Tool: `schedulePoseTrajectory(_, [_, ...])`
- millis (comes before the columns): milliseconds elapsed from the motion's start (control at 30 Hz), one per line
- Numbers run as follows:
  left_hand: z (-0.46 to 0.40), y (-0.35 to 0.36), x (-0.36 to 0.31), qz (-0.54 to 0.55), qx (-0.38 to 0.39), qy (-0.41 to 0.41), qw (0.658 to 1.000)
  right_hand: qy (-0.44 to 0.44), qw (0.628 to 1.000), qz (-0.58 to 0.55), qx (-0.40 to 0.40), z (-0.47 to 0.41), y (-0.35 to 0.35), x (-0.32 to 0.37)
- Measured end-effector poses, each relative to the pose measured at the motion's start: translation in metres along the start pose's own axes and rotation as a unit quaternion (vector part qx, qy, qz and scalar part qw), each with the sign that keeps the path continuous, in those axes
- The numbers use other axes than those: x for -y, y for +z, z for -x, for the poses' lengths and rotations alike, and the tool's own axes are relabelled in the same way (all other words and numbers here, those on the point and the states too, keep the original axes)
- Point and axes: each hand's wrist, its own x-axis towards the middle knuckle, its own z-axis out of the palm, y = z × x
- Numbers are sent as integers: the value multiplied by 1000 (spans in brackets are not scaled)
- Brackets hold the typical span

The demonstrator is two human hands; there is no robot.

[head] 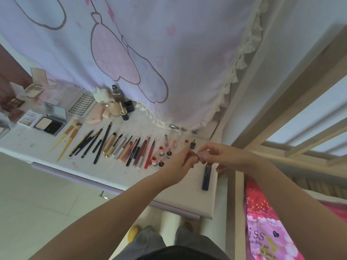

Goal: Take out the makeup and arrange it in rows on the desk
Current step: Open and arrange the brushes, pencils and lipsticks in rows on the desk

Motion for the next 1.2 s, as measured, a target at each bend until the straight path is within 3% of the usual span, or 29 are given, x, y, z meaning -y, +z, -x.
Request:
schedulePoseTrajectory(133, [-4, -4, -2, -12, 1, 18, 1000, 33, 999, 4, -15, -3, -1, 5])
schedulePoseTrajectory(300, [-5, -6, 0, -21, -9, 16, 1000, -7, 999, -18, -29, -2, -3, 6])
schedulePoseTrajectory(433, [-4, -7, 1, -40, 7, 22, 999, 41, 999, -10, -30, -3, -1, 6])
schedulePoseTrajectory(600, [-3, -9, 1, -31, 4, 25, 999, 0, 999, -50, -21, -3, -4, 1])
schedulePoseTrajectory(733, [-3, -10, 0, -50, 14, 46, 998, 46, 997, -48, -38, -7, -4, 0])
schedulePoseTrajectory(933, [-2, -11, 4, -57, 14, 28, 998, 2, 998, -57, -7, -5, -5, -5])
schedulePoseTrajectory(1133, [-1, -10, 4, -77, 32, 35, 996, 71, 996, -43, 21, -6, -2, -4])
schedulePoseTrajectory(1200, [-2, -9, 3, -78, 33, 36, 996, 51, 997, -46, 20, -7, -3, -5])
